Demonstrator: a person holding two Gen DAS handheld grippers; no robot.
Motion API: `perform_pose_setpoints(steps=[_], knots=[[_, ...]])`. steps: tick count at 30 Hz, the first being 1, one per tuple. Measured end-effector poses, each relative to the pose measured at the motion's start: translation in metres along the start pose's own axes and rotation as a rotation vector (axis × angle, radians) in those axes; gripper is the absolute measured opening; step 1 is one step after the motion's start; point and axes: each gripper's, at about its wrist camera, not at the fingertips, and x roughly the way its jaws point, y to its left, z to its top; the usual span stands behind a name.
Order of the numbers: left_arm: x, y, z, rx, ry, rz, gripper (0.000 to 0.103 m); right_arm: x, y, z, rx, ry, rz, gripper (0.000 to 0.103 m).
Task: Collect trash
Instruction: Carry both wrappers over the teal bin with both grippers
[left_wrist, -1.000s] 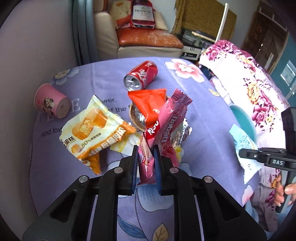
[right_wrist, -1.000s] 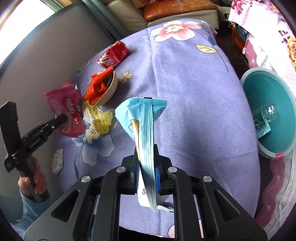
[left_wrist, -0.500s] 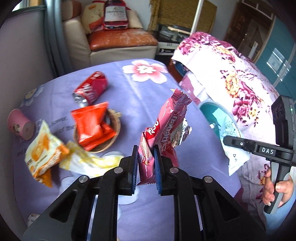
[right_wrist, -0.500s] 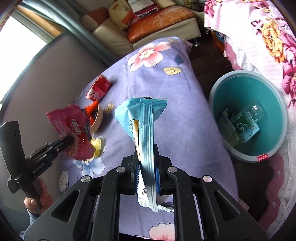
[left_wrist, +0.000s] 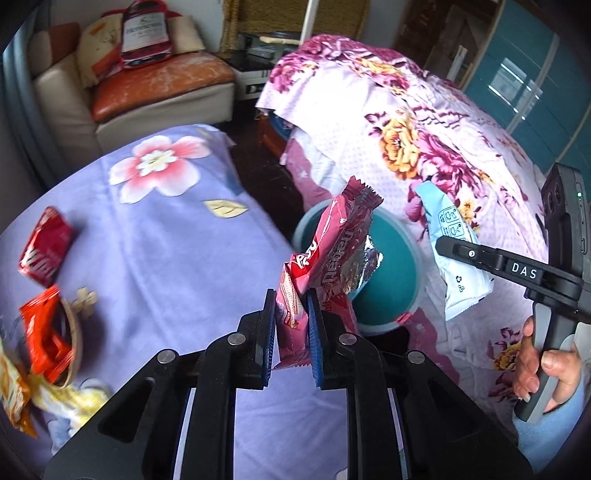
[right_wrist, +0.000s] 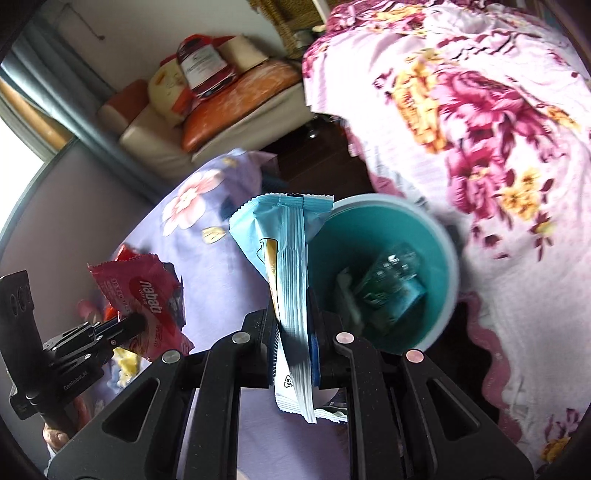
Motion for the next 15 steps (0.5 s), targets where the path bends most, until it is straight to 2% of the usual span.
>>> perform_pose_setpoints(steps=[7,15], knots=[[0.037,-0.026,0.022,0.028,0.045,-0.023,0.017,0.008,-0.032,0.015,0.048,-0.004,-0.017,0.013],[0.069,-0.04,0.035,0.048,0.086,-0.036,0.017,0.019,-0.047,0.023,0.075,0.008,-0.023,0.013]])
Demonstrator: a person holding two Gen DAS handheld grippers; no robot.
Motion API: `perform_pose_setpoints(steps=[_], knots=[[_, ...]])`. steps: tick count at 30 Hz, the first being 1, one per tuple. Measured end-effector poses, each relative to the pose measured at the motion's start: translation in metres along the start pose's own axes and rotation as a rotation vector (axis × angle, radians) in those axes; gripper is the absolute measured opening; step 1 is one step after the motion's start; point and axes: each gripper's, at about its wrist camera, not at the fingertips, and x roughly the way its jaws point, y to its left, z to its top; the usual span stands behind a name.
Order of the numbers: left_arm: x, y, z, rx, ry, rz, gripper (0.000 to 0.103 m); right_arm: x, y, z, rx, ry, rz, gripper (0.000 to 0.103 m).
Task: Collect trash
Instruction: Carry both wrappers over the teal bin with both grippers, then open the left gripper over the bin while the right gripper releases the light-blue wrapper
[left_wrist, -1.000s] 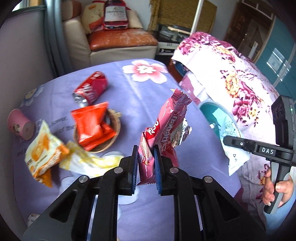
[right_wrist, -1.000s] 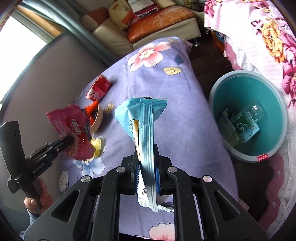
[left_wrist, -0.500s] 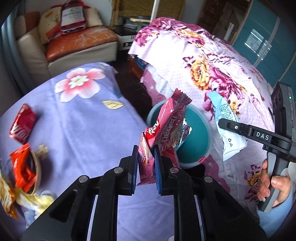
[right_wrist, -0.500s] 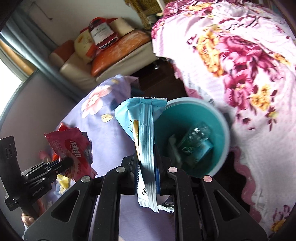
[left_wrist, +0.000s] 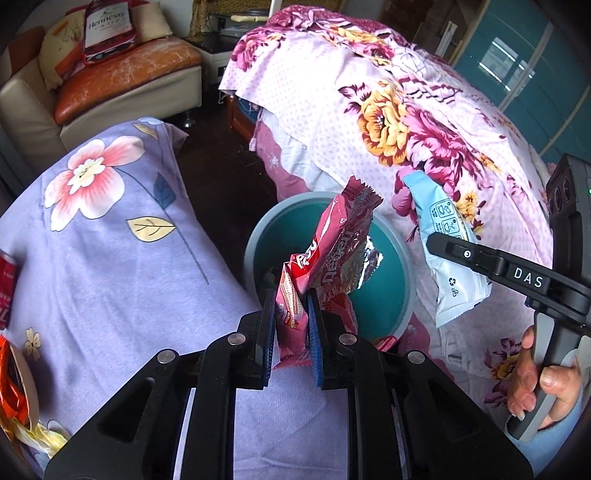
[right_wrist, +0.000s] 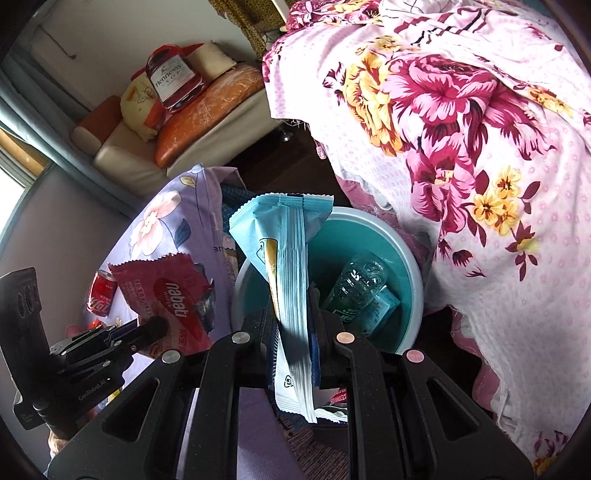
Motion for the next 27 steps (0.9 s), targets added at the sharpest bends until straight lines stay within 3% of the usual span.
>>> perform_pose_setpoints(steps=[9,13,14,20,26,27], knots=[[0.021,-0.008,0.008,0.01,0.023,-0.013,0.021,0.006,-0.007,0.004,0.013,0.005,-0.021,0.014],[0.025,-0.004,0.009,-0.003,0.022,-0.004,0.064,0.009,-0.006,0.005,0.009,0.011,-0.027,0.014],[0.025,-0.003,0.009,-0.006,0.015,0.002,0.07,0.009,-0.006,0.005,0.007,0.012,-0.028,0.014],[0.018,0.005,0.003,-0.019,0.008,0.017,0.088,0.012,-0.001,0.005,-0.004,0.016,-0.036,0.015],[0.006,0.019,-0.008,-0.05,0.002,0.011,0.092,0.017,0.003,0.002,-0.012,0.029,-0.059,0.017],[0.005,0.021,-0.01,-0.055,0.001,0.01,0.092,0.017,0.004,0.001,-0.015,0.031,-0.065,0.024]])
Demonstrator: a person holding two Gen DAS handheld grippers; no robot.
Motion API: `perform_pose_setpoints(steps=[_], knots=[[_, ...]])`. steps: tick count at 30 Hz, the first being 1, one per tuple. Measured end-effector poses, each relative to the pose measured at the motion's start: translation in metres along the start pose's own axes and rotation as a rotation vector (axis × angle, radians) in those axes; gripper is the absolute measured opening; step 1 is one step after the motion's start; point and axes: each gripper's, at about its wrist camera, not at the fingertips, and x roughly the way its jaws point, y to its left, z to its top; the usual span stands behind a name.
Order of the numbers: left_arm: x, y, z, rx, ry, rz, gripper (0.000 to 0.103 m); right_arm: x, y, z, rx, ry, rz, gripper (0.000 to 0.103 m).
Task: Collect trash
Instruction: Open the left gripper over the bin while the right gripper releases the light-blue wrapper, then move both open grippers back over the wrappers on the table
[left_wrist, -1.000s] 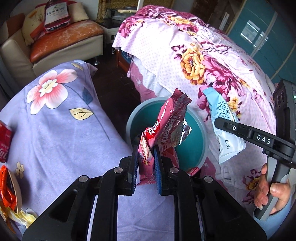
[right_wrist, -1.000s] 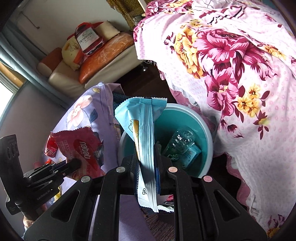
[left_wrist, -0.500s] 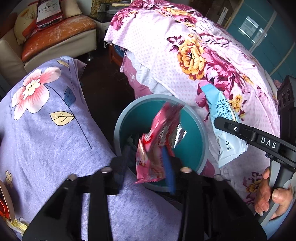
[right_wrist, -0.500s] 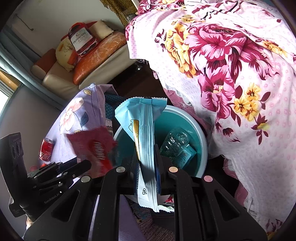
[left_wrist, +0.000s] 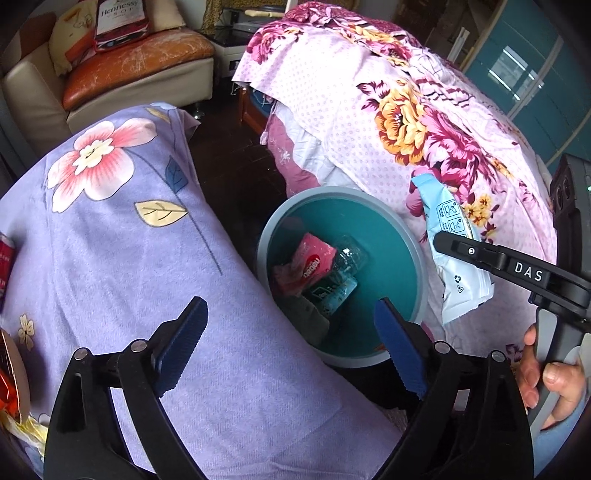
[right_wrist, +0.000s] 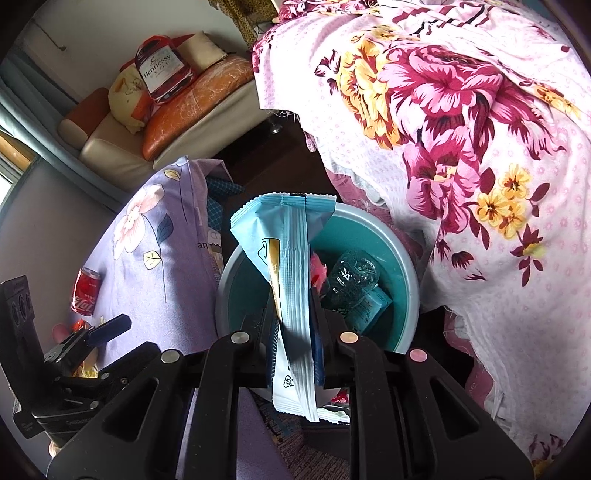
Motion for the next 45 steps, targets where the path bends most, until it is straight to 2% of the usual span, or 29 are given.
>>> perform_pose_setpoints(steps=[1,3,7,13,21,34,45], knots=[[-0.001,0.002,-0.001,-0.006,0.0,-0.002,0.092,0.0,0.002,-0.001,-0.002,-0.001,-0.003,0.038],[-0.004,0.007,-0.004,-0.02,0.001,-0.007,0.092,0.0,0.005,-0.002,-0.01,-0.002,-0.011,0.055],[-0.01,0.014,-0.01,-0.037,-0.003,-0.007,0.093,-0.003,0.01,-0.004,-0.008,-0.003,-0.024,0.075],[-0.02,0.023,-0.021,-0.057,-0.005,-0.003,0.093,-0.008,0.018,-0.011,-0.009,0.011,-0.052,0.081],[-0.045,0.044,-0.042,-0.099,-0.035,0.003,0.093,-0.012,0.044,-0.027,-0.086,0.026,-0.073,0.081],[-0.1,0.104,-0.087,-0.183,-0.099,0.047,0.094,-0.011,0.133,-0.059,-0.26,0.073,-0.043,0.081],[-0.148,0.184,-0.138,-0.308,-0.156,0.119,0.096,-0.002,0.214,-0.085,-0.391,0.111,-0.035,0.081]])
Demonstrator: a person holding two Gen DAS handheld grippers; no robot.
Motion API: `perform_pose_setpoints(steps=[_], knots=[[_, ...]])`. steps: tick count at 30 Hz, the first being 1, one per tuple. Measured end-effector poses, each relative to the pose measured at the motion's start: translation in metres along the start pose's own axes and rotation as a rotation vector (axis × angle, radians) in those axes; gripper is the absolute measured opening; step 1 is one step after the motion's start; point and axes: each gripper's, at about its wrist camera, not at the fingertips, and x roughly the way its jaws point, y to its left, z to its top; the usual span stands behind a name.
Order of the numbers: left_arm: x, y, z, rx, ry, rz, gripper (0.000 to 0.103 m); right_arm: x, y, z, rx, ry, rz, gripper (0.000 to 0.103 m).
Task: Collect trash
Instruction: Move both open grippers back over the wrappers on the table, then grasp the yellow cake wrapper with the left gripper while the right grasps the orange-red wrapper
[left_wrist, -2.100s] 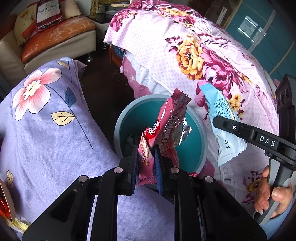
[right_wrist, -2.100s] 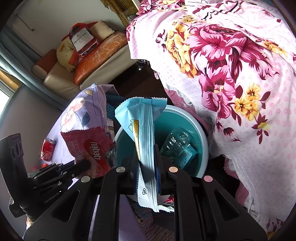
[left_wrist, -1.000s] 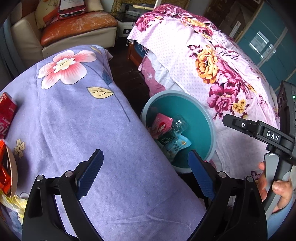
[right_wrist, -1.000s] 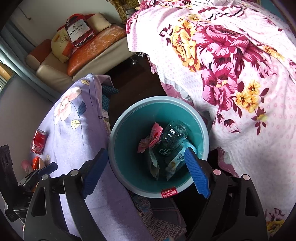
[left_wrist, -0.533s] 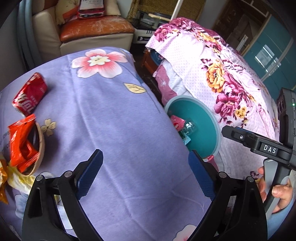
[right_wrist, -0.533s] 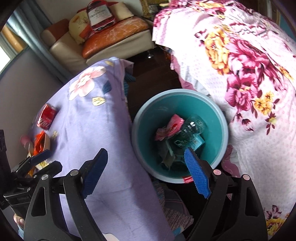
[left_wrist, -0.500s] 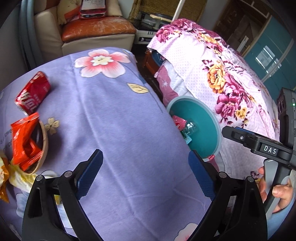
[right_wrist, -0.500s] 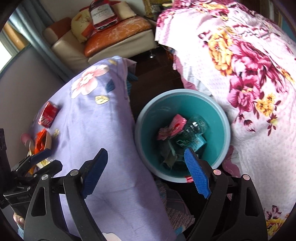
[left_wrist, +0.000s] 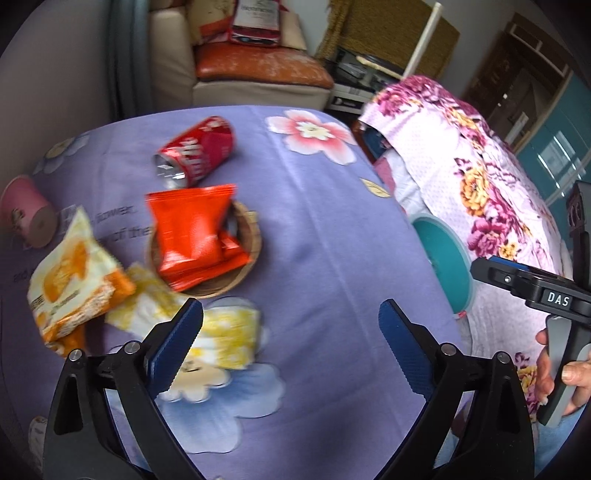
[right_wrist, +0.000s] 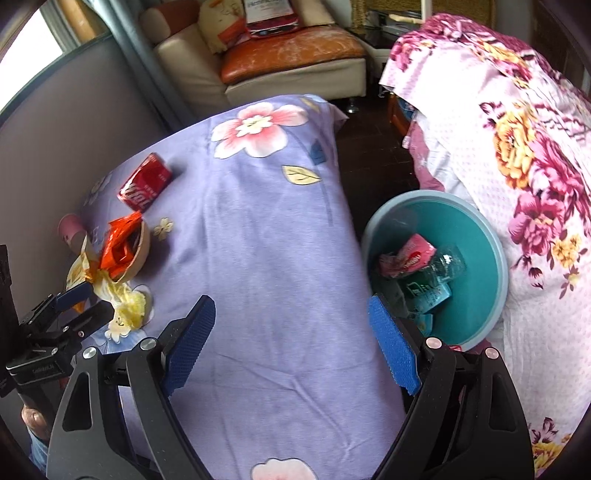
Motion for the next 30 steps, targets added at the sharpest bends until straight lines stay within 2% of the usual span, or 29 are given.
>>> perform_pose_setpoints(steps=[7,13,17,18,21,23,30], knots=[[-0.025,0.069,-0.011,-0.106,-0.026,0.072,0.096,0.017,0.054,0.008,-0.083,0.05,0.007,0.081],[-0.05,0.133,-0.015,-0.227,-0.079,0.135,0.096,0.033,0.111,0.025,-0.168,0.084,0.069,0.081],[-0.05,0.173,-0.019,-0.309,-0.071,0.15,0.096,0.043,0.146,0.035,-0.212,0.099,0.115,0.081],[-0.049,0.179,-0.021,-0.324,-0.068,0.15,0.096,0.047,0.154,0.037,-0.219,0.102,0.121,0.077],[-0.043,0.194,-0.024,-0.351,-0.051,0.15,0.096,0.061,0.179,0.043,-0.241,0.13,0.163,0.05],[-0.038,0.197,-0.027,-0.362,-0.041,0.142,0.096,0.072,0.191,0.046,-0.251,0.156,0.188,0.05],[-0.019,0.203,-0.03,-0.37,-0.007,0.123,0.096,0.104,0.221,0.051,-0.293,0.182,0.172,0.05]])
